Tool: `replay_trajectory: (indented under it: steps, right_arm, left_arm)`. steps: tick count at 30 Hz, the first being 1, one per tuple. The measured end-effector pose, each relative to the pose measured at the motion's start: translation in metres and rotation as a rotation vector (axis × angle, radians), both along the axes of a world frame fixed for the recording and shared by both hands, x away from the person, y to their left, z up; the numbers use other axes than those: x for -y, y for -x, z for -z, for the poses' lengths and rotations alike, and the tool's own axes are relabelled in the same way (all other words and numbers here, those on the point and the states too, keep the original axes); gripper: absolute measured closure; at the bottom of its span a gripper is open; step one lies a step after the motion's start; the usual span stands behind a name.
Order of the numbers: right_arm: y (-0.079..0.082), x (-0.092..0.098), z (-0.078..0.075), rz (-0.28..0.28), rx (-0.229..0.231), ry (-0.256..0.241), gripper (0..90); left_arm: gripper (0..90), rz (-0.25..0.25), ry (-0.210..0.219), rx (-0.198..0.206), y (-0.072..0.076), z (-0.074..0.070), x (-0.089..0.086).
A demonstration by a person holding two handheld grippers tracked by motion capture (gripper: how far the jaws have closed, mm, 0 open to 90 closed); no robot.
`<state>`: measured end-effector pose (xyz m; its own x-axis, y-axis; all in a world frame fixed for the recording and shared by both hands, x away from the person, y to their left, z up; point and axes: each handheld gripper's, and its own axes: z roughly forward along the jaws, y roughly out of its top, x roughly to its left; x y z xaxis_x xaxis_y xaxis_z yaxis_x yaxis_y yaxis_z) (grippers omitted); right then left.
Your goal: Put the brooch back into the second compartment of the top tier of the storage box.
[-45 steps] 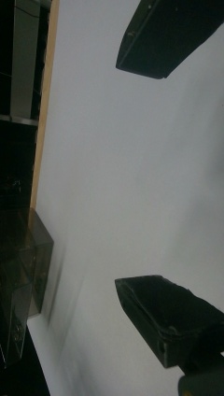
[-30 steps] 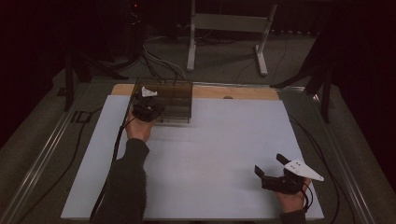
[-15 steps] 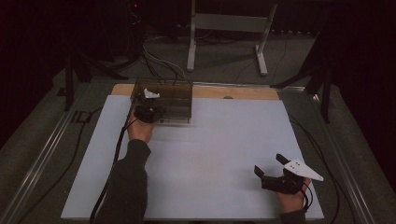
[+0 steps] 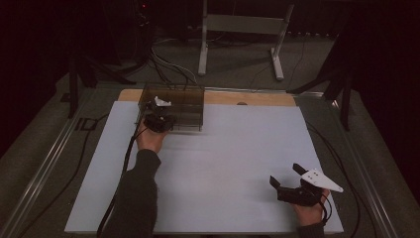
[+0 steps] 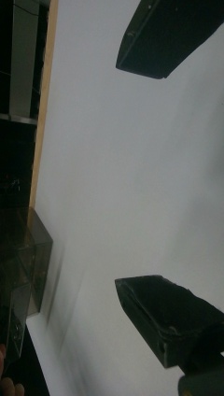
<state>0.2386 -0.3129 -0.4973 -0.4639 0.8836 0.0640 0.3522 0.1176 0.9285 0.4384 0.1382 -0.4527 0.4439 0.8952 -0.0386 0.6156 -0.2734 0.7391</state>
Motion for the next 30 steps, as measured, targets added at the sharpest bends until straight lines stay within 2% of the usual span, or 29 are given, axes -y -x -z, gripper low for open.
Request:
replay_trajectory:
  steps: [2, 5, 9, 12, 19, 24, 28, 30]
  right_arm:
    - [0.0, 0.0, 0.0, 0.001, 0.001, 0.0, 0.2]
    - [0.0, 0.001, 0.0, 0.003, 0.002, -0.002, 0.2]
    - [0.0, 0.001, 0.0, 0.002, 0.001, -0.002, 0.2]
    - [0.0, 0.0, 0.0, 0.001, 0.001, -0.001, 0.2]
    - [0.0, 0.001, 0.0, 0.001, 0.0, -0.002, 0.2]
    - [0.0, 0.0, 0.0, -0.002, -0.001, -0.001, 0.2]
    - [0.0, 0.0, 0.0, -0.002, -0.002, -0.001, 0.2]
    - [0.0, 0.0, 0.0, -0.003, -0.003, -0.002, 0.2]
  left_arm:
    - [67.0, -0.015, 0.024, 0.0, 0.0, 0.0, -0.002]
    - [49.9, -0.04, 0.021, 0.018, 0.0, -0.001, -0.003]
    - [35.2, -0.057, 0.022, 0.041, 0.002, -0.004, -0.003]
    - [25.2, -0.057, 0.042, 0.046, 0.004, -0.008, -0.005]
    - [1.7, -0.027, 0.077, 0.045, 0.01, -0.014, -0.013]
    - [0.2, -0.01, 0.096, 0.045, 0.018, -0.018, -0.017]
    - [0.2, 0.008, 0.078, 0.031, 0.027, -0.018, -0.017]
    - [0.2, 0.016, 0.064, 0.042, 0.035, -0.017, -0.018]
